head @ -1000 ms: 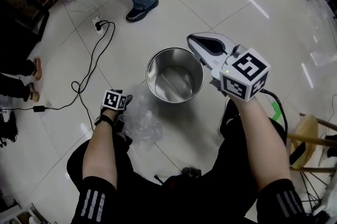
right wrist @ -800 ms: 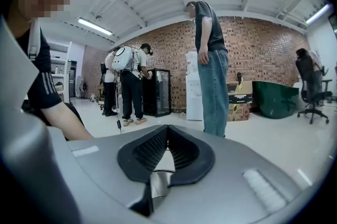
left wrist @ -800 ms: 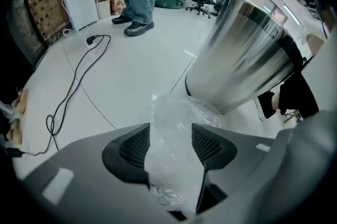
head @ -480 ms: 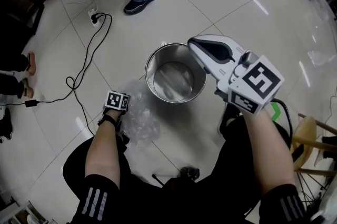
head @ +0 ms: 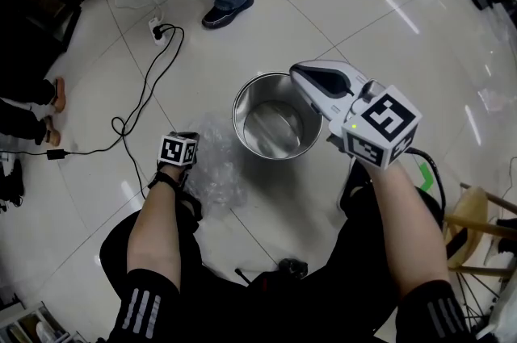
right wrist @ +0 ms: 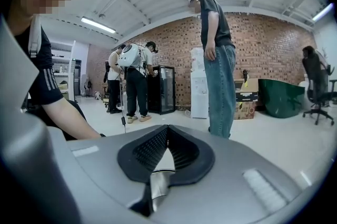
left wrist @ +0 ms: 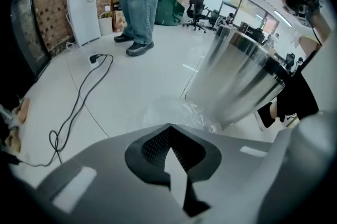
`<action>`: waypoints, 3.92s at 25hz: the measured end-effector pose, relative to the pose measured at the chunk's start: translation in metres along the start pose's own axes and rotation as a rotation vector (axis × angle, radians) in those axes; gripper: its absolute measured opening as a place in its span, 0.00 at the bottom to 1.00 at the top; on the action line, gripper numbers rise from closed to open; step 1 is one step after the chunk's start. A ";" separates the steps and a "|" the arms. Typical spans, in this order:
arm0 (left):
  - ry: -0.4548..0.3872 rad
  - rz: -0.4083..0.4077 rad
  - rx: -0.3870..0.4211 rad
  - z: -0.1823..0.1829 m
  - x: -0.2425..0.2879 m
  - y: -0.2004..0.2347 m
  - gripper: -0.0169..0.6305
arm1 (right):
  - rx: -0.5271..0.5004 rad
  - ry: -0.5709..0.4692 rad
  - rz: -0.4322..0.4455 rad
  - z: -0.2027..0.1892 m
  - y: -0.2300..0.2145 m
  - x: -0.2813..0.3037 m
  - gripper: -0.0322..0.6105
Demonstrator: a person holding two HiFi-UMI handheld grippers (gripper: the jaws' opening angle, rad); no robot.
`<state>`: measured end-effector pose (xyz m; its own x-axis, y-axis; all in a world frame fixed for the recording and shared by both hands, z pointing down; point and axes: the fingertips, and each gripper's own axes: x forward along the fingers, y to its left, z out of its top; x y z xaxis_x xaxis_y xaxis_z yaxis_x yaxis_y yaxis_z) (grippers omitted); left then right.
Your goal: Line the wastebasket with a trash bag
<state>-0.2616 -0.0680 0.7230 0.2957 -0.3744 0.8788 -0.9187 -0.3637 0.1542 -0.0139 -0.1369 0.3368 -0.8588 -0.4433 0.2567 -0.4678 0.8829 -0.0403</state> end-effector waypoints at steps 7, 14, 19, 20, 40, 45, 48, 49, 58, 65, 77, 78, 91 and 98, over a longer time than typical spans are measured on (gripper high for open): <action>-0.133 0.069 0.165 0.080 -0.066 -0.005 0.03 | 0.004 -0.029 -0.009 0.006 -0.001 -0.007 0.06; -0.250 0.134 0.336 0.158 -0.157 -0.015 0.03 | 0.003 -0.040 -0.008 0.007 0.000 -0.010 0.06; -0.349 0.105 0.443 0.196 -0.205 -0.061 0.03 | 0.004 -0.055 -0.015 0.010 -0.001 -0.017 0.06; -0.371 0.092 0.463 0.203 -0.212 -0.074 0.03 | 0.004 -0.058 -0.016 0.012 -0.002 -0.018 0.06; -0.325 -0.262 0.837 0.192 -0.128 -0.285 0.03 | 0.059 0.009 -0.026 -0.015 -0.026 -0.015 0.15; -0.265 -0.331 0.869 0.170 -0.109 -0.304 0.03 | 0.001 0.117 0.033 -0.043 -0.013 0.009 0.28; -0.260 -0.353 0.871 0.165 -0.106 -0.309 0.04 | -0.009 0.191 0.047 -0.067 -0.008 0.023 0.31; -0.263 -0.356 0.872 0.165 -0.107 -0.310 0.04 | -0.008 0.212 0.056 -0.073 -0.006 0.027 0.31; -0.312 -0.379 0.857 0.175 -0.124 -0.309 0.14 | -0.052 0.349 0.062 -0.107 0.003 0.044 0.06; -0.381 -0.384 0.819 0.187 -0.156 -0.296 0.21 | -0.021 0.372 -0.021 -0.111 -0.022 0.026 0.06; -0.149 0.029 0.624 0.175 -0.178 -0.120 0.28 | -0.018 0.460 -0.055 -0.137 -0.036 -0.004 0.06; -0.136 0.020 0.575 0.170 -0.179 -0.108 0.31 | -0.018 0.468 -0.059 -0.140 -0.037 -0.005 0.06; -0.037 -0.346 0.094 0.120 -0.154 -0.098 0.35 | -0.030 0.481 -0.061 -0.141 -0.039 -0.002 0.06; -0.041 -0.246 0.166 0.123 -0.140 -0.091 0.03 | -0.029 0.472 -0.055 -0.140 -0.036 -0.001 0.06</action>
<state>-0.1869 -0.0870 0.5306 0.5180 -0.2909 0.8044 -0.7635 -0.5812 0.2814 0.0333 -0.1468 0.4734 -0.6406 -0.3768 0.6690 -0.4986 0.8668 0.0108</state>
